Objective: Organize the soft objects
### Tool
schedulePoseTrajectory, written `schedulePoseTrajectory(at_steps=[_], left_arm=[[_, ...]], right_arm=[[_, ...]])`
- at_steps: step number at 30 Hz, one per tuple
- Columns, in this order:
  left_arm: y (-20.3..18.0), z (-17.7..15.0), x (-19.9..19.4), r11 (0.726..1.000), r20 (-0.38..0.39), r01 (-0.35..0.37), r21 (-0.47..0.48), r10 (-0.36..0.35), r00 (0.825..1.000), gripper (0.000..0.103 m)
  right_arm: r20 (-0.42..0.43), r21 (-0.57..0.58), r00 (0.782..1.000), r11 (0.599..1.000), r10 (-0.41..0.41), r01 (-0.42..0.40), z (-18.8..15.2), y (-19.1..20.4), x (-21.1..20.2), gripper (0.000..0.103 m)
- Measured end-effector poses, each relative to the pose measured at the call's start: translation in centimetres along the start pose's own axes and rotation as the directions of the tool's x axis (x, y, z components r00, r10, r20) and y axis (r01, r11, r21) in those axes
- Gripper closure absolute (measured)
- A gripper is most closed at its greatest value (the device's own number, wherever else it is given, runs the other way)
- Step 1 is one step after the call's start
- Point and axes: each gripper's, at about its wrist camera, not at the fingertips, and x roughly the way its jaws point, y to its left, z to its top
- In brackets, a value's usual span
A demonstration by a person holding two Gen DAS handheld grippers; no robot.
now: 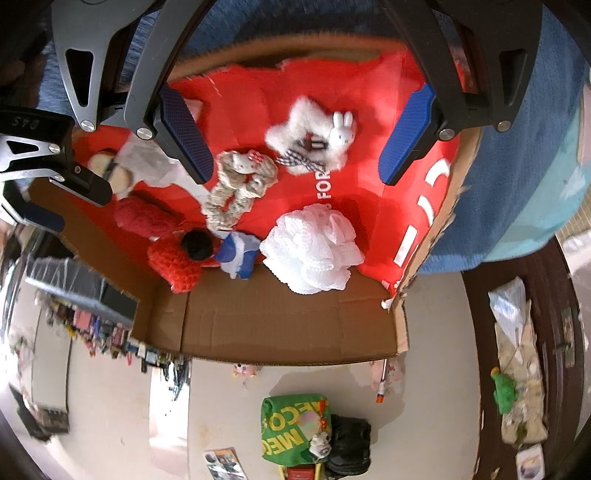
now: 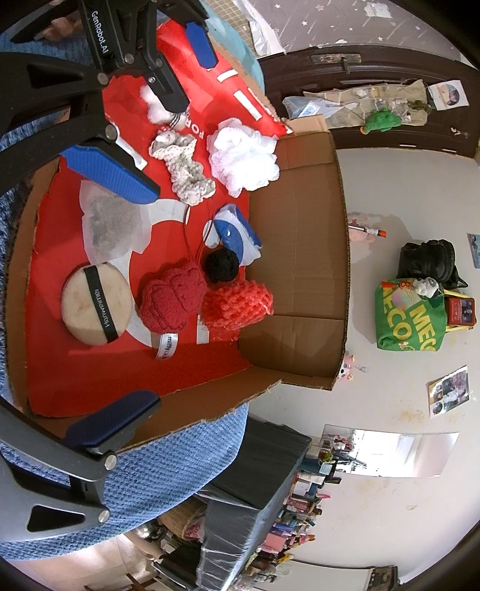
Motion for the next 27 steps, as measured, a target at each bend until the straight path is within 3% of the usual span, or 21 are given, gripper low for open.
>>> schedulePoseTrajectory(at_steps=[5, 10, 14, 20, 27], left_arm=[[0.1, -0.6, -4.0, 1.000, 0.042, -0.022, 0.001, 0.022, 0.999, 0.011], [-0.1, -2.5, -6.0, 1.000, -0.032, 0.000, -0.006, 0.000, 0.999, 0.011], [-0.4, -4.9, -5.5, 0.999, -0.148, 0.034, -0.034, -0.038, 0.988, 0.011], [-1.0, -7.3, -3.6, 0.999, -0.270, 0.012, -0.049, -0.025, 0.962, 0.011], [-1.7, -8.3, -2.8, 0.999, -0.303, -0.038, 0.003, 0.037, 0.952, 0.011]], right_arm=[[0.045, 0.014, 0.999, 1.000, -0.002, 0.001, 0.1, -0.1, -3.7, 0.000], [0.024, 0.009, 1.000, 1.000, 0.003, -0.003, -1.5, 0.2, -7.1, 0.000], [-0.049, 0.017, 0.999, 1.000, 0.000, 0.001, -3.8, 0.3, -7.7, 0.000], [-0.206, 0.016, 0.978, 0.999, -0.026, 0.030, -7.0, 0.5, -5.6, 0.000], [-0.312, 0.015, 0.948, 0.997, -0.063, 0.071, -8.5, 0.2, -4.3, 0.000]])
